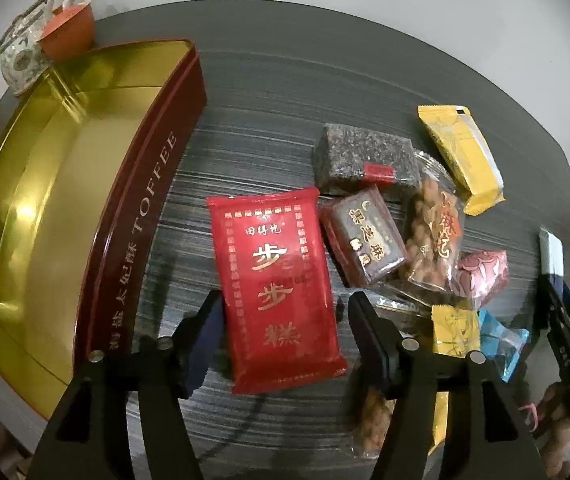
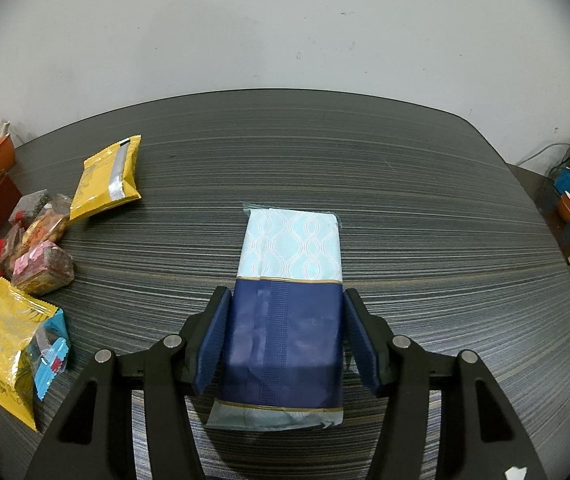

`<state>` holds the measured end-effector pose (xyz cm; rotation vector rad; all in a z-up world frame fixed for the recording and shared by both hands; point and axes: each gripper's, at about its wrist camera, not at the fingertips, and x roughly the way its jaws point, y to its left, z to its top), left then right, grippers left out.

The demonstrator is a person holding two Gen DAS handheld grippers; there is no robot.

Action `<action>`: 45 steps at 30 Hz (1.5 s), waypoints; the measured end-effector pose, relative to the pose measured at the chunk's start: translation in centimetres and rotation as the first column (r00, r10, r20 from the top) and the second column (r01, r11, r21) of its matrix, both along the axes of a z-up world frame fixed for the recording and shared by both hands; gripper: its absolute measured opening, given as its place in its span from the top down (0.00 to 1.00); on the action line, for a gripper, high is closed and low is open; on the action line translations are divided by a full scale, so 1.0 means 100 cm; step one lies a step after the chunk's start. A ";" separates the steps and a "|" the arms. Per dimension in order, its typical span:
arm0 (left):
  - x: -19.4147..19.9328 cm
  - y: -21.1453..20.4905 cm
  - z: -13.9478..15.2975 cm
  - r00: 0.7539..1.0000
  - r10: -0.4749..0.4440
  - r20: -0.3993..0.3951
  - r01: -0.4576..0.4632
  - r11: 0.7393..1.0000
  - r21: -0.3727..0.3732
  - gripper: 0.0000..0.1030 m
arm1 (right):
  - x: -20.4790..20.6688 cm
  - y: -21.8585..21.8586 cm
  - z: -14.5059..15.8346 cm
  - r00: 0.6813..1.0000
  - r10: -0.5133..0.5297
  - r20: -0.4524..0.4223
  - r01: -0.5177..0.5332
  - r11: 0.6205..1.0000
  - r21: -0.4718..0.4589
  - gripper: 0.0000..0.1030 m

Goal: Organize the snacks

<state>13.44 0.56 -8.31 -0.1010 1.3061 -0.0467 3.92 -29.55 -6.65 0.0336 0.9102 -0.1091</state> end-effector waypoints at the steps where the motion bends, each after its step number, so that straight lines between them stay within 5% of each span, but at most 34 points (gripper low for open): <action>1: 0.000 -0.001 0.000 1.000 -0.003 0.006 0.003 1.000 0.007 0.33 | -0.001 0.003 0.000 1.000 0.011 -0.001 -0.011 1.000 0.000 0.44; 8: 0.002 -0.013 -0.008 0.996 -0.045 0.076 0.038 0.995 0.093 0.29 | -0.004 0.016 0.001 0.997 0.075 -0.002 -0.075 0.997 -0.018 0.44; 13: -0.010 -0.015 -0.001 0.991 -0.071 0.114 0.059 0.993 0.107 0.54 | -0.005 0.017 0.001 0.996 0.085 -0.002 -0.085 0.996 -0.009 0.43; 24: -0.033 -0.009 0.007 0.988 -0.097 0.124 0.087 0.992 0.088 0.56 | -0.010 0.018 0.003 0.995 0.099 0.000 -0.099 0.995 -0.007 0.45; 36: -0.067 -0.009 0.085 0.947 -0.208 0.246 0.192 0.977 0.088 0.56 | -0.010 0.018 0.004 0.995 0.099 -0.001 -0.099 0.995 -0.007 0.45; 45: -0.054 0.043 0.115 0.939 -0.194 0.284 0.155 0.976 0.154 0.56 | -0.010 0.018 0.004 0.995 0.099 -0.002 -0.099 0.995 -0.006 0.45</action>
